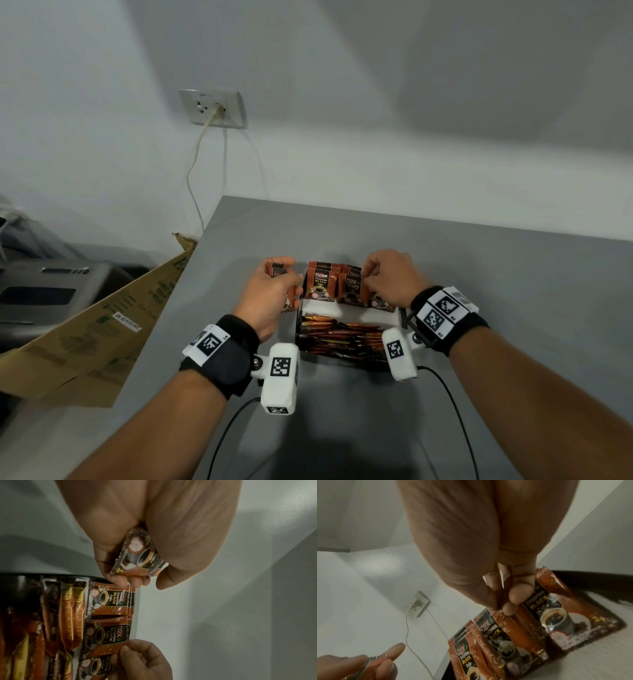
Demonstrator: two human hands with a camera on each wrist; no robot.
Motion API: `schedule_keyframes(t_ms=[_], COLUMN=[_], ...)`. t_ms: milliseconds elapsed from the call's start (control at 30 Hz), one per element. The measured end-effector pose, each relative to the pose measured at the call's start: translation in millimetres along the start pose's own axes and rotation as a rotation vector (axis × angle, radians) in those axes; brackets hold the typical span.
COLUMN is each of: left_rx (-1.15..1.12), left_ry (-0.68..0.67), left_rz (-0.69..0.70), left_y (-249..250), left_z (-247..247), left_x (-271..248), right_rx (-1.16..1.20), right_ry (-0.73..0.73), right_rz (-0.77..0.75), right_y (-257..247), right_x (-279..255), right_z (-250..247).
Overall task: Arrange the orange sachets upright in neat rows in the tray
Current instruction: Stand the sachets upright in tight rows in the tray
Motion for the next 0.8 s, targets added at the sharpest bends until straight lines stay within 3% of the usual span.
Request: schedule_keyframes(t_ms=[567, 700, 800], left_rx=[-0.115, -0.075, -0.014], left_ry=[-0.042, -0.140, -0.198], left_rz=[-0.068, -0.055, 0.011], left_y=[-6.5, -0.5, 6.4], left_z=[6.9, 22.3, 38.1], left_x=[-4.3, -10.3, -14.3], right_rx=[-0.014, 0.004, 0.145], right_ry=[0.047, 0.088, 0.025], right_rz=[0.050, -0.035, -0.130], right_y=[6.4, -11.1, -37.0], right_x=[1.9, -6.5, -19.6], right_z=[-3.7, -24.7, -32.2])
Point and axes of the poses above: each hand's wrist, its own x-axis towards the middle knuckle, its own z-axis out of the palm, y = z × x, the point moved 8 cm from there along x, towards the middle knuckle, and after that the axes turned 3 degrees about y, right-handed, at the moved point
